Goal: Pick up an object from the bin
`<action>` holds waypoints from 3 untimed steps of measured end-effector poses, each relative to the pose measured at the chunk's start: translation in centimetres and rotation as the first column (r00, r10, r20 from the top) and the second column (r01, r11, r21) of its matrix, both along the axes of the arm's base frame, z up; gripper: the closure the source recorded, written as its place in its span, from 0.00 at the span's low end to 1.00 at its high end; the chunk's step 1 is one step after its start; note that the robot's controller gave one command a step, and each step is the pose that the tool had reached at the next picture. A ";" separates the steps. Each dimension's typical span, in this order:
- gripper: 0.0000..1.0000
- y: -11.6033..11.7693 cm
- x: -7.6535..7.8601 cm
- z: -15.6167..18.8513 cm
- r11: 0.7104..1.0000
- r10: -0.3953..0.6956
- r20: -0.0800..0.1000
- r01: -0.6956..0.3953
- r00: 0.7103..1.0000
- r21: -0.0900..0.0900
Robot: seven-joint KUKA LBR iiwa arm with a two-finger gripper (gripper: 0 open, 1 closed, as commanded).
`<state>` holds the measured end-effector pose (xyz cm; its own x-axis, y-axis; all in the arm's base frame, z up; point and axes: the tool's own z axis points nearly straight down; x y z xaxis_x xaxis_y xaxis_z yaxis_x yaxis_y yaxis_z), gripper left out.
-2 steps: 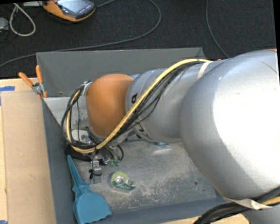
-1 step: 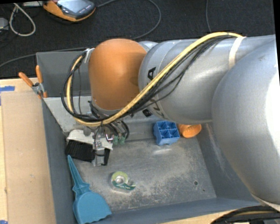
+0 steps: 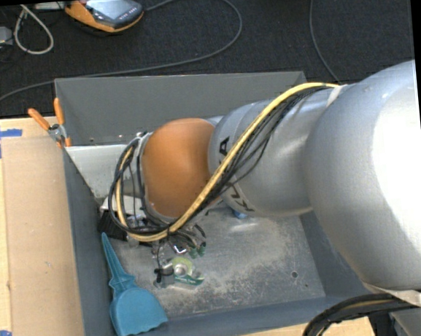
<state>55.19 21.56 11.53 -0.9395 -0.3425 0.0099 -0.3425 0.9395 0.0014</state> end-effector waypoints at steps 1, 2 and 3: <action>0.00 -1.8 -1.8 2.6 0.965 -0.261 0.009 0.260 0.965 0.004; 0.00 -3.4 -3.3 0.0 0.999 -0.054 0.002 0.054 0.999 0.001; 0.00 -5.7 -3.6 -1.1 0.992 -0.130 0.007 0.130 0.992 0.004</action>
Offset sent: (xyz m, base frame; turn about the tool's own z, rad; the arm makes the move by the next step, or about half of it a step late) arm -0.0481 -0.0555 -0.0441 -0.4400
